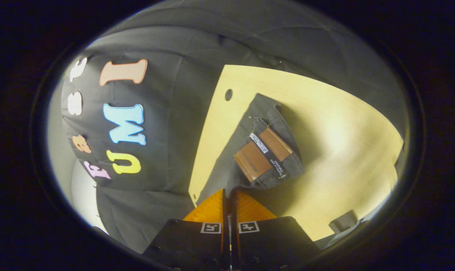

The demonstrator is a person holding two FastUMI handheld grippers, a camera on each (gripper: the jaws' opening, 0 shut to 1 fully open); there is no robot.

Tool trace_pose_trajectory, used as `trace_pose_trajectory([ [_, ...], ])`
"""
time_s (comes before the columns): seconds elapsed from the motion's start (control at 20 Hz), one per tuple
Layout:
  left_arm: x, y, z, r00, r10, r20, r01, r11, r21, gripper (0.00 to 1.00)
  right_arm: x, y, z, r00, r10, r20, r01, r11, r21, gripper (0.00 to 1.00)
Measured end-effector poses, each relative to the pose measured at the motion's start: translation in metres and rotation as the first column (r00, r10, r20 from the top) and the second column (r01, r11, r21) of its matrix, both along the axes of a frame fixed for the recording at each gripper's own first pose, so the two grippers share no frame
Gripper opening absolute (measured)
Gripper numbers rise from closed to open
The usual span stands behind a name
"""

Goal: Grasp the waist and the cuffs of the jeans and fold them to make the two legs overlap; first hold the waist and fold one-third of the jeans toward the cuffs, then hold the cuffs and fold the remaining one-third in the same direction to finish folding.

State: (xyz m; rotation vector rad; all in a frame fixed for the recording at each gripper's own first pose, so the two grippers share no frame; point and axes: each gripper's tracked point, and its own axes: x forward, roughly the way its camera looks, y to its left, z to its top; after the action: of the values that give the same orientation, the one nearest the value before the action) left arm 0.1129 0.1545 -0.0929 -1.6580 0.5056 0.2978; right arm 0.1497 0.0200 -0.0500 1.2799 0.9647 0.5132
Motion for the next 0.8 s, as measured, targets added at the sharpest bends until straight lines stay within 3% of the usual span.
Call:
trace_pose_trajectory([
  [0.1,0.02,0.007,0.012,0.999,0.03,-0.009,-0.031,0.998,-0.057,0.03,0.019,0.007,0.021,1.0,0.029,0.006,-0.029,0.999,0.019,0.01],
  [0.2,0.039,0.012,0.009,0.998,0.047,-0.052,-0.049,0.998,-0.047,0.08,0.041,0.014,0.028,0.999,0.051,-0.018,-0.05,0.999,0.017,0.05],
  [0.35,0.084,0.012,0.016,0.997,0.033,-0.065,-0.035,0.999,-0.033,0.07,0.082,0.022,0.033,0.996,0.046,-0.072,-0.044,0.999,0.028,0.01],
  [0.55,0.153,-0.004,0.017,0.999,-0.033,-0.022,0.033,0.999,0.007,0.07,0.136,0.039,0.018,0.993,0.009,-0.115,-0.007,1.0,0.018,0.02],
  [0.8,0.219,-0.017,-0.004,0.991,-0.129,0.017,0.127,0.985,0.114,0.03,0.188,0.061,-0.013,0.994,-0.08,-0.071,0.082,0.996,0.03,0.04],
])
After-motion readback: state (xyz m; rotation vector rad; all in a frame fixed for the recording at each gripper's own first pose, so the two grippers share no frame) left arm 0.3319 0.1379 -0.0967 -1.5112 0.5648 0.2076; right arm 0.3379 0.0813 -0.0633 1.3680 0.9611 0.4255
